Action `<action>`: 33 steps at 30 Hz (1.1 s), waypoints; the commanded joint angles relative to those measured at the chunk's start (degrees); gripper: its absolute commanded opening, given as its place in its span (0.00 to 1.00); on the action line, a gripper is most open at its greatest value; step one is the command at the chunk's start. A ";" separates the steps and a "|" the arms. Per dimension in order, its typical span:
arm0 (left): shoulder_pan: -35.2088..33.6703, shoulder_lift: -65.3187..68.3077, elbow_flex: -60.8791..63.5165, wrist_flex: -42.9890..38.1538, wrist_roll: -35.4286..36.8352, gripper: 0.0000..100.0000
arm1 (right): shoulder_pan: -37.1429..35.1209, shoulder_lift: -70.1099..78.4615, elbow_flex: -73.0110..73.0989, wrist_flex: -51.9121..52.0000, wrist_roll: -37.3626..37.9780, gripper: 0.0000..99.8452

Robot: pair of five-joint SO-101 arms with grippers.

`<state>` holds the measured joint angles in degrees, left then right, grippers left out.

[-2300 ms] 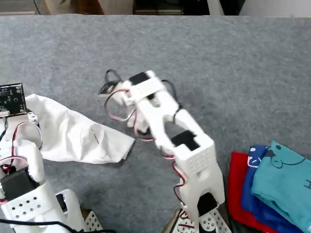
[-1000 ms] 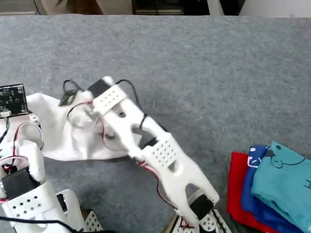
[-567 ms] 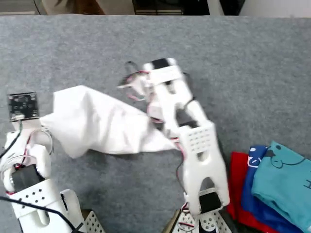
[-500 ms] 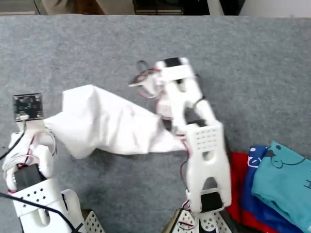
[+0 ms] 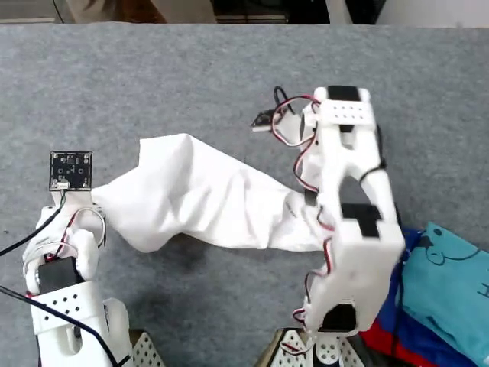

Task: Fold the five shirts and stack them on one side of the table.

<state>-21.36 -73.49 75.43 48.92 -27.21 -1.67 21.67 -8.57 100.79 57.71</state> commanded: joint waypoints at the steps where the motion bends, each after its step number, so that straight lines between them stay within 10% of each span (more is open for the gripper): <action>1: 0.35 -0.57 -0.26 -1.14 -0.18 0.02 | -1.19 -12.26 1.89 0.53 0.53 0.34; 15: 0.53 -0.66 -0.35 -1.05 -0.09 0.02 | -27.74 -2.59 -2.86 -12.57 -5.27 0.12; 33: 0.09 -0.66 -0.35 -1.05 -0.18 0.02 | -25.27 31.34 -42.95 0.44 -5.19 0.11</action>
<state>-21.36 -73.49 75.43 48.84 -27.21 -29.01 51.12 -44.53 98.07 53.14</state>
